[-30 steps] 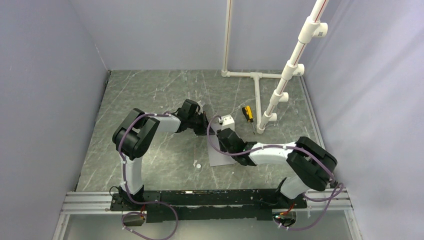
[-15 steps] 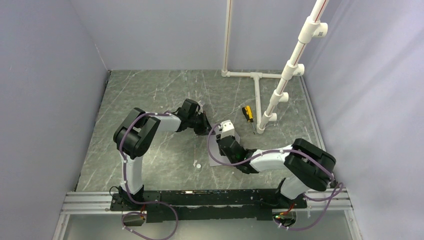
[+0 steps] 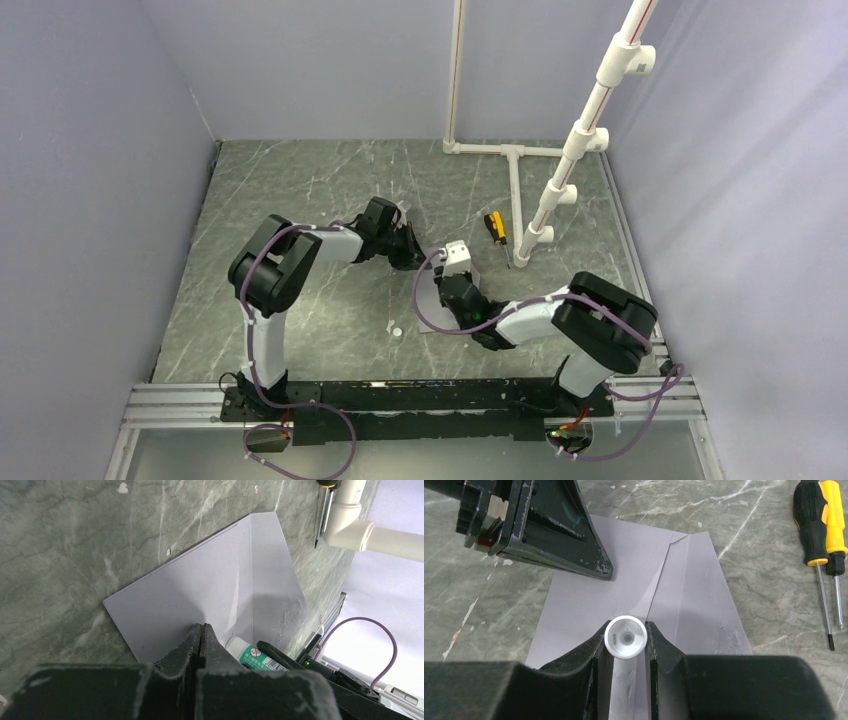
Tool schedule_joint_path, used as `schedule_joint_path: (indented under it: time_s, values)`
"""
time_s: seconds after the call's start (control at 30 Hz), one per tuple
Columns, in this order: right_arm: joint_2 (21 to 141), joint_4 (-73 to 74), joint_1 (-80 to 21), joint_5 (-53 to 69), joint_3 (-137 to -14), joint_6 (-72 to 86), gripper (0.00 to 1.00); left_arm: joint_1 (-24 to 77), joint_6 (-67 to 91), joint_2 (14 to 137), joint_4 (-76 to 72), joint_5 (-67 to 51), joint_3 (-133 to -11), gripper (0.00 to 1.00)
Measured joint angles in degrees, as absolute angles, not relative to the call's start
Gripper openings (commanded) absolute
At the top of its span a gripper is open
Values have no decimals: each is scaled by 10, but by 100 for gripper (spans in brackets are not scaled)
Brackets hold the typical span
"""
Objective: Place the letter into the envelope and seal it
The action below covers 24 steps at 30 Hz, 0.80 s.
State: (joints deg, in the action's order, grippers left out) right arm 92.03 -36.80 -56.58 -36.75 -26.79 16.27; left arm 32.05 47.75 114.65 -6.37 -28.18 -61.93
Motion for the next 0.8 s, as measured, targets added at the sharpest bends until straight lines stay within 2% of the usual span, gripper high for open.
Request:
schedule_joint_path:
  time_s: [0.4, 0.8]
  values:
    - [821, -281, -606, -341, -220, 212, 0, 321, 478, 1154, -61, -291, -628, 2]
    - [917, -335, -571, -369, -281, 197, 0, 320, 478, 1155, -62, -293, -628, 2]
